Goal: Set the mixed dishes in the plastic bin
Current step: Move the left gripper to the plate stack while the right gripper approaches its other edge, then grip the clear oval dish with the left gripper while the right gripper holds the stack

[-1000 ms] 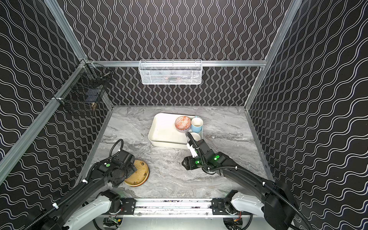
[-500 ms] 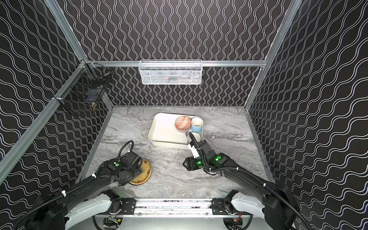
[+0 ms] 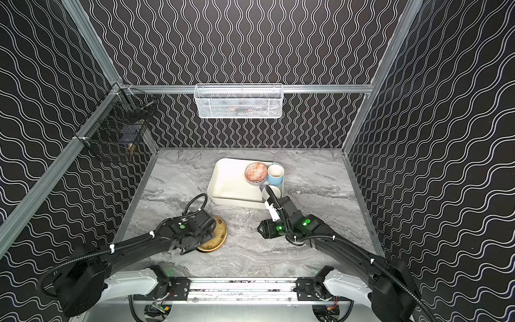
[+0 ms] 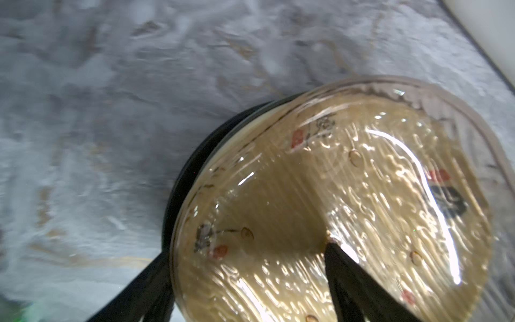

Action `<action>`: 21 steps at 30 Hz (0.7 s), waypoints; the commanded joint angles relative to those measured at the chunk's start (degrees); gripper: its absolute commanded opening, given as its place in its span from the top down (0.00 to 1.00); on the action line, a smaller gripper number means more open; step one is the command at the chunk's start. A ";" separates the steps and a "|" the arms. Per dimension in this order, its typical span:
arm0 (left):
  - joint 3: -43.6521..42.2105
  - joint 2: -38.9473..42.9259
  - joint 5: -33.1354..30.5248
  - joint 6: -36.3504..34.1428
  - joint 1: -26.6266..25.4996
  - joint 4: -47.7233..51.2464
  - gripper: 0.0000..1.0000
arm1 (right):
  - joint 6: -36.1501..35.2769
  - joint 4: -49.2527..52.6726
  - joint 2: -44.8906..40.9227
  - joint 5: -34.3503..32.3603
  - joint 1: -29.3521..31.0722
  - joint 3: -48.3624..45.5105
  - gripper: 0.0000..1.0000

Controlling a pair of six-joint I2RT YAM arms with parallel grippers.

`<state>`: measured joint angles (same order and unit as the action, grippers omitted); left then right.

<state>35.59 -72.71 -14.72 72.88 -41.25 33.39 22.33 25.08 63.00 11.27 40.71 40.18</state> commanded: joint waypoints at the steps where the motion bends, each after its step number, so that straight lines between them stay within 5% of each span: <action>1: 1.51 -3.98 2.83 1.74 -2.82 -2.50 0.17 | 1.05 1.35 -0.97 -1.39 -0.16 -0.43 0.33; 13: 12.81 -12.94 0.82 1.21 -14.36 -2.32 0.14 | 2.66 2.67 -2.21 -2.90 -0.37 -1.16 0.36; 21: 10.74 -5.19 -2.79 -0.07 -14.64 1.42 0.15 | 2.59 1.51 2.21 -2.63 -0.37 0.17 0.67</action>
<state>47.07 -79.81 -14.79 73.49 -55.88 31.90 24.60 27.14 63.66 8.82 40.34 39.48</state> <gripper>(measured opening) 0.853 0.347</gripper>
